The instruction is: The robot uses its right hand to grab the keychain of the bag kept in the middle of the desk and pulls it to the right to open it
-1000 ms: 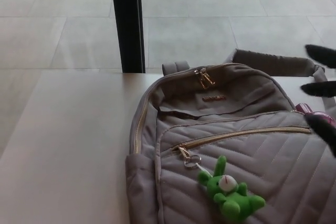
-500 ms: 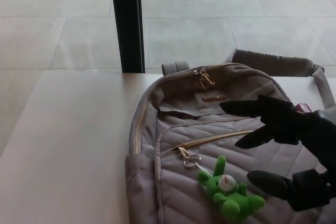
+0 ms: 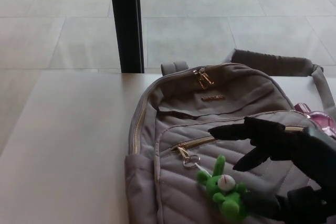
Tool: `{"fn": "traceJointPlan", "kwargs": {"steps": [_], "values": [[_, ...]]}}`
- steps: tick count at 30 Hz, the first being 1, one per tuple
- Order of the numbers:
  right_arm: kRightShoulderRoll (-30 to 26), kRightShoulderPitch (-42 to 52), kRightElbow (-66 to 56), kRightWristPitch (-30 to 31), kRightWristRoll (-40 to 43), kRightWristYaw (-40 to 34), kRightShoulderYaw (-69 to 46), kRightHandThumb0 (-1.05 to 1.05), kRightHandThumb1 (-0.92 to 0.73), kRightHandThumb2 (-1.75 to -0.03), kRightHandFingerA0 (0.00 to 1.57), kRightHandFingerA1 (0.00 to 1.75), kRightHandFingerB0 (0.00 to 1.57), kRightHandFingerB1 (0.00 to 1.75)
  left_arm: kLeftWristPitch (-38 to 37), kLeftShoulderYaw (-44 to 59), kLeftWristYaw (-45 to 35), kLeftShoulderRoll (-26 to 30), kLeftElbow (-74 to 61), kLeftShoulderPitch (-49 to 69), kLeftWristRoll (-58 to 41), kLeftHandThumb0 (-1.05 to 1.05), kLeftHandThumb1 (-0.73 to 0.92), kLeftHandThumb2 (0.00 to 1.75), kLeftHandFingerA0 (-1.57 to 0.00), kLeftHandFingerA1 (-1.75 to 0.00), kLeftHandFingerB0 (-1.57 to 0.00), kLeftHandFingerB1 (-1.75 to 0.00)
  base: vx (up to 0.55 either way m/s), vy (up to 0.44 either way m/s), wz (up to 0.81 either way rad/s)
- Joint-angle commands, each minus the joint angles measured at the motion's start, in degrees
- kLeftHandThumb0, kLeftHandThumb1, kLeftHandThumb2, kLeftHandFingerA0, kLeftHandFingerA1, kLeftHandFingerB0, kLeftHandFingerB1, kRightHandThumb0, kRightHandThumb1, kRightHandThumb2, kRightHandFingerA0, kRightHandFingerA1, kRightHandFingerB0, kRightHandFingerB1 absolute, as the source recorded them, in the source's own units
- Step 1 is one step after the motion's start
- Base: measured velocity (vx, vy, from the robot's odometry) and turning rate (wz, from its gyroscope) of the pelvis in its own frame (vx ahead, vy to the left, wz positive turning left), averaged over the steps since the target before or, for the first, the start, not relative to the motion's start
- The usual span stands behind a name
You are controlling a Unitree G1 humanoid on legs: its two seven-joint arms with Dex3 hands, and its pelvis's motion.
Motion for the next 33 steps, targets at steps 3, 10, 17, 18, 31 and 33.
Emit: {"fn": "traceJointPlan", "kwargs": {"steps": [3,10,17,18,31,33], "values": [[-1.7,3.3,-2.0,-3.5,-7.3,1.8,1.7,-0.81,-0.77,-0.63,0.75,0.66,0.37,0.37,-0.5,0.5,-0.4,1.1,0.3,-0.1,-1.0,-0.85,0.92,0.81,-0.56,-0.53,-0.36,-0.41,0.00,0.000,0.00],[-3.5,5.5,0.2,-8.0,-11.9,2.2,0.8,-0.84,-0.82,-0.65,0.74,0.66,0.34,0.38,0.1,1.2,-1.0,1.1,0.5,-0.3,-1.2,-0.87,0.92,0.79,-0.53,-0.53,-0.39,-0.41,0.00,0.000,0.00],[-3.9,5.6,2.1,-10.4,-15.8,2.2,-0.6,-0.83,-0.81,-0.64,0.70,0.67,0.33,0.38,-0.1,1.2,-0.7,1.1,0.1,0.0,-1.0,-0.89,0.92,0.79,-0.54,-0.51,-0.41,-0.41,0.00,0.000,0.00],[-3.4,5.6,2.2,-10.7,-16.2,2.0,-0.3,-0.83,-0.79,-0.64,0.72,0.66,0.35,0.38,-0.1,1.1,-1.0,1.2,0.0,0.1,-1.0,-0.87,0.92,0.79,-0.57,-0.52,-0.41,-0.39,0.00,0.000,0.00],[-0.4,5.9,1.9,-9.7,-21.1,4.5,3.8,-0.82,-0.80,-0.64,0.74,0.68,0.41,0.38,-0.1,1.3,-2.0,0.6,-0.1,0.5,-1.4,-0.86,0.92,0.80,-0.53,-0.50,-0.38,-0.40,0.00,0.000,0.00],[-0.2,5.9,2.1,-9.8,-21.3,4.8,3.7,-0.81,-0.80,-0.65,0.76,0.69,0.41,0.38,-0.4,1.2,-1.3,0.4,-0.2,0.5,-1.1,-0.86,0.92,0.80,-0.51,-0.49,-0.40,-0.41,0.00,0.000,0.00]]}}
